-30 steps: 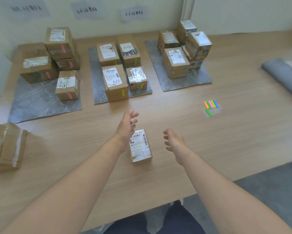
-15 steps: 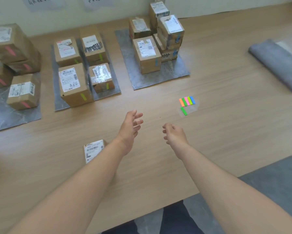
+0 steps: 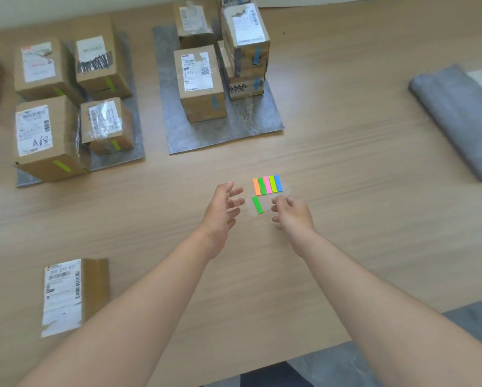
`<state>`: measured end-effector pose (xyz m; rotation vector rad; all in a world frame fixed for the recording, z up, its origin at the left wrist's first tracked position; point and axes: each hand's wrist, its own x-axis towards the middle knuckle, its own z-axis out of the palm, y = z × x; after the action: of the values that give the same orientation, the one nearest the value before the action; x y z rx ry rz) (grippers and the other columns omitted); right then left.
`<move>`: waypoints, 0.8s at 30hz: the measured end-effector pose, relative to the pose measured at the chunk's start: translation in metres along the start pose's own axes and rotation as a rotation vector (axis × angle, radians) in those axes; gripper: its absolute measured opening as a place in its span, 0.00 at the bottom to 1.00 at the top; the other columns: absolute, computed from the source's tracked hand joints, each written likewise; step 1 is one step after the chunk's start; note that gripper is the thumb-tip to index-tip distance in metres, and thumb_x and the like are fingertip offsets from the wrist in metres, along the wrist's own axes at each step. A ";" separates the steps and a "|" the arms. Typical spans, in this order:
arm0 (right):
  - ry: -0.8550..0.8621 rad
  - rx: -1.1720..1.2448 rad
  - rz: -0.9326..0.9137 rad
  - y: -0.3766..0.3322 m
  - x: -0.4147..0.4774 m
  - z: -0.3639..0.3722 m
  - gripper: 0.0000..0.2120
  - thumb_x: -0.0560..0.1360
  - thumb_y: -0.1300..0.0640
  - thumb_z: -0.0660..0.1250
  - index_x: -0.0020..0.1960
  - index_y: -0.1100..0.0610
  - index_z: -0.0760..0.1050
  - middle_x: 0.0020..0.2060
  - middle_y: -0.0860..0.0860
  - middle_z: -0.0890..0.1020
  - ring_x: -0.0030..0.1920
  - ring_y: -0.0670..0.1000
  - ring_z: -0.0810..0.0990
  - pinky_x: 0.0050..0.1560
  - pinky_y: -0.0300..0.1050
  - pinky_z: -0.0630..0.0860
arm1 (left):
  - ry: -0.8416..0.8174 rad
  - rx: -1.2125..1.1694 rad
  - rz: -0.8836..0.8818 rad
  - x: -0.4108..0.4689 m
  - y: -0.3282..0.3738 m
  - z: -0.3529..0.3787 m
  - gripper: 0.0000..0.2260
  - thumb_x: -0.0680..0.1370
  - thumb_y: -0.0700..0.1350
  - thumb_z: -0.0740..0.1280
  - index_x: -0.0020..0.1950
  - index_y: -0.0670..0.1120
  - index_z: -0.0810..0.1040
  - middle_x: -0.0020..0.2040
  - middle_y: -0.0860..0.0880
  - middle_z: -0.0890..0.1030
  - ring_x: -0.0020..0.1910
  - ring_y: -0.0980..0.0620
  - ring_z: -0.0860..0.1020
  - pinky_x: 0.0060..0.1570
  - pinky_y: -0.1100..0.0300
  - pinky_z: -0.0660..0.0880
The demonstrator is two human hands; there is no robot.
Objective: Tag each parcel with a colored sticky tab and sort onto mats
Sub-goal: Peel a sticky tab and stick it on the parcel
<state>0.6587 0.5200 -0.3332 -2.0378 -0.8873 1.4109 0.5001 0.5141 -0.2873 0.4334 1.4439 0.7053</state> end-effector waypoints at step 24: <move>-0.263 -0.822 -0.630 -0.034 0.146 -0.007 0.16 0.62 0.58 0.84 0.48 0.55 0.88 0.45 0.56 0.81 0.46 0.58 0.81 0.43 0.47 0.73 | 0.070 -0.029 0.072 0.048 0.003 0.029 0.15 0.85 0.50 0.55 0.59 0.49 0.80 0.55 0.46 0.81 0.56 0.48 0.77 0.65 0.45 0.73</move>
<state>0.6938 0.6522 -0.3960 -1.7802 -2.2716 1.0337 0.5270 0.5526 -0.3176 0.4439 1.4880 0.8048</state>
